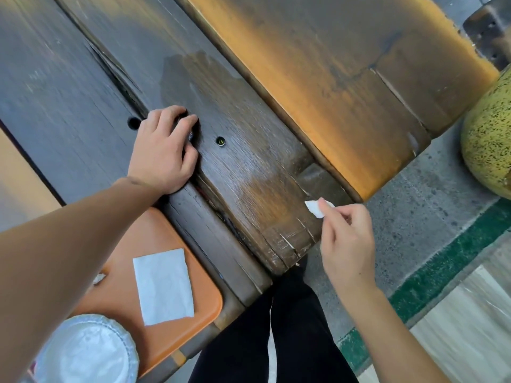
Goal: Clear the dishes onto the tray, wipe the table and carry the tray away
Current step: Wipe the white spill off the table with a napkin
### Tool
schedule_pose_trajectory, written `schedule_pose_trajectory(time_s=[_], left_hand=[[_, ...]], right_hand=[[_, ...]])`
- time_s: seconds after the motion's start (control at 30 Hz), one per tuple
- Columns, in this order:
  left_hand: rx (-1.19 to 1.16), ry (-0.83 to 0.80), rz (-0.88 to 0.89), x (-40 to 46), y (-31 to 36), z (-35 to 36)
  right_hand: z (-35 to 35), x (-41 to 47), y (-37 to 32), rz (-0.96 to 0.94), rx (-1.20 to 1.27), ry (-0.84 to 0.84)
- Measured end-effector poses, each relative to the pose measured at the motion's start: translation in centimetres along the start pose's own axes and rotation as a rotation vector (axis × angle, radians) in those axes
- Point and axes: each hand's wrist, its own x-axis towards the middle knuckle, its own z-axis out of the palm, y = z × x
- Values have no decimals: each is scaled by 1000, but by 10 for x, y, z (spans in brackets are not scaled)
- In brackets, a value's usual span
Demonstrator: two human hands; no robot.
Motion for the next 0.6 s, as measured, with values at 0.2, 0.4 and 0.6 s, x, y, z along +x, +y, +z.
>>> schedule_pose_trajectory(time_s=[0.2, 0.4, 0.6], left_hand=[[-1, 5, 6, 1, 0, 0], [-10, 11, 4, 1, 0, 1], [-17, 22, 3, 1, 0, 1]], right_hand=[[17, -55, -35, -19, 118, -262], [5, -75, -43, -45, 267, -252], [-22, -38, -25, 117, 331, -77]])
